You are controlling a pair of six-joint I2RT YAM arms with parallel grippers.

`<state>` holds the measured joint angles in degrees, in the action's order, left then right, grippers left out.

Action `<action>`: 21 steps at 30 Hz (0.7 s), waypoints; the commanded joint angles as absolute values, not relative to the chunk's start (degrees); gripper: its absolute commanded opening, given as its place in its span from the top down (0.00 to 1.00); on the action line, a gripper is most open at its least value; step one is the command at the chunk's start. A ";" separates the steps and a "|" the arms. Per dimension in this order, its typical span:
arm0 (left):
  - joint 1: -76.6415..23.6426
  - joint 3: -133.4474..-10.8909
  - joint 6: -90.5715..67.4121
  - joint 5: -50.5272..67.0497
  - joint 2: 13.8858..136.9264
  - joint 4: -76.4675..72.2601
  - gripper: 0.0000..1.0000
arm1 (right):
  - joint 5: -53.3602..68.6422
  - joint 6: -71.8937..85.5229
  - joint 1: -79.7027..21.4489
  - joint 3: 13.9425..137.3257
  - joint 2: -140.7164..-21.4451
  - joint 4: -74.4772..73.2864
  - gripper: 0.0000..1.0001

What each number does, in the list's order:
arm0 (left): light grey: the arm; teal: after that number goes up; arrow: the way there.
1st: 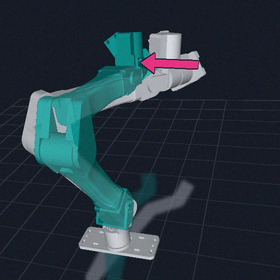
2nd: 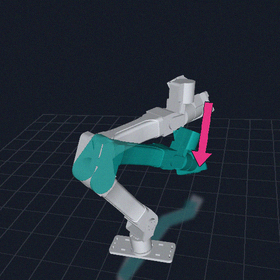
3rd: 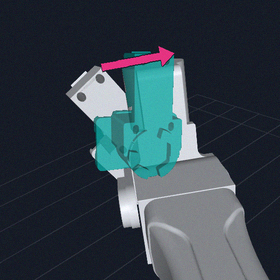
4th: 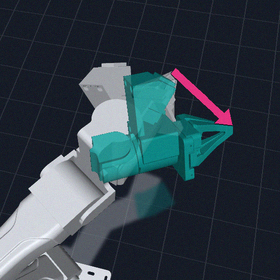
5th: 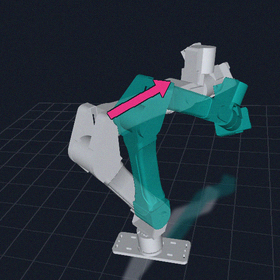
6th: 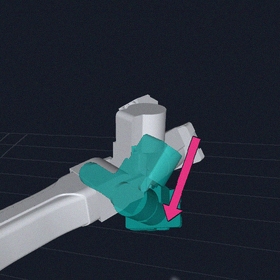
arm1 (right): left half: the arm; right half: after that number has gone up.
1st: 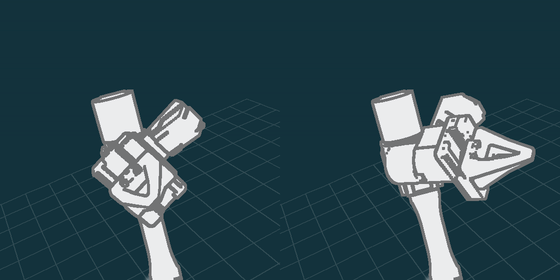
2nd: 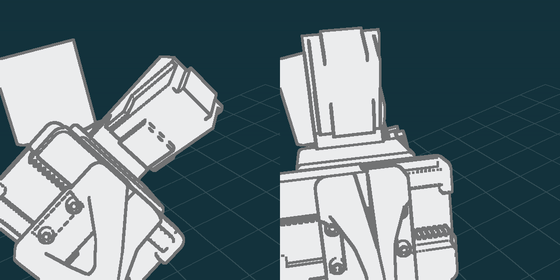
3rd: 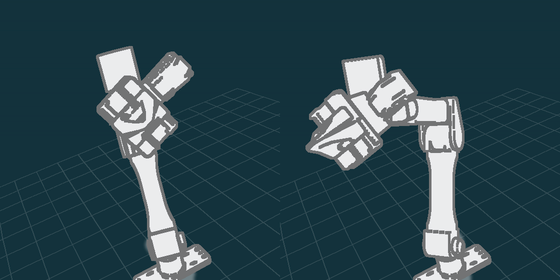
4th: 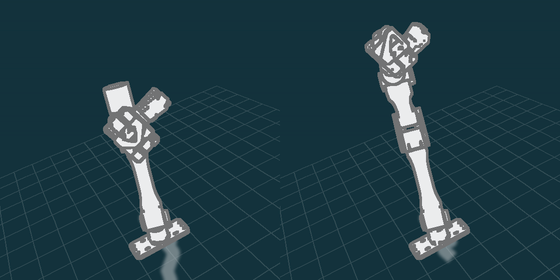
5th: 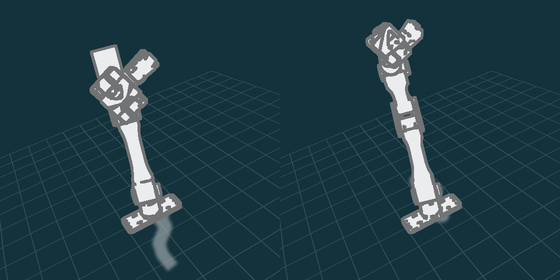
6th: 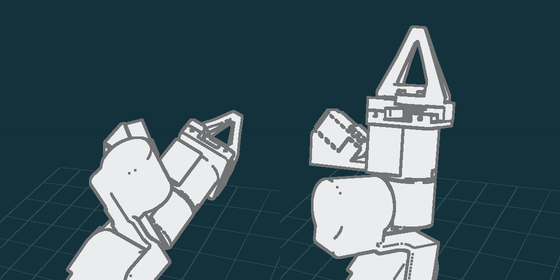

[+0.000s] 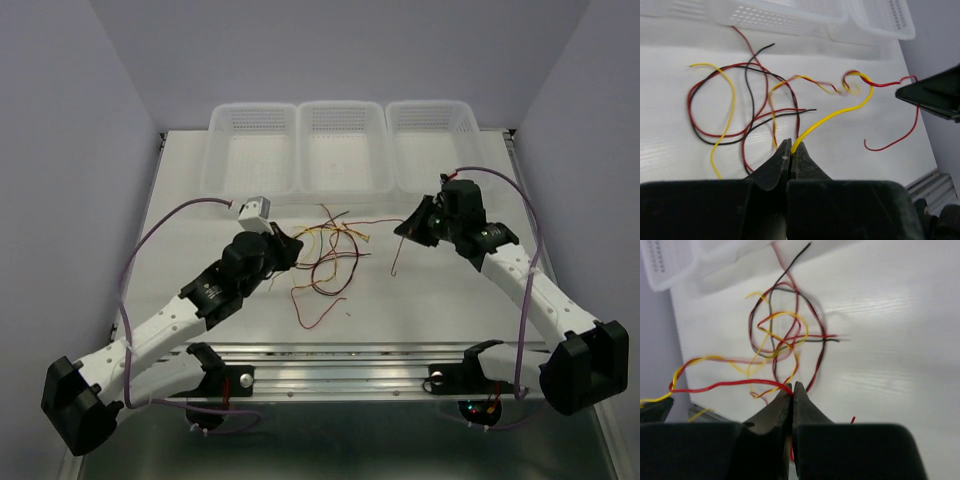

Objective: Untangle the cables

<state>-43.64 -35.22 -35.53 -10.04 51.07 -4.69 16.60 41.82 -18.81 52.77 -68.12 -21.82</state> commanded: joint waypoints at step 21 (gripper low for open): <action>-12.93 -77.33 -41.84 -26.20 57.91 27.78 1.00 | -33.39 32.87 -8.00 64.49 -60.03 -35.07 0.99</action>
<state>-18.57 -71.33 -45.25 -26.89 57.28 27.16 -26.33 35.97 -10.48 58.19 -61.17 -33.54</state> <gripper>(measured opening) 0.048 0.036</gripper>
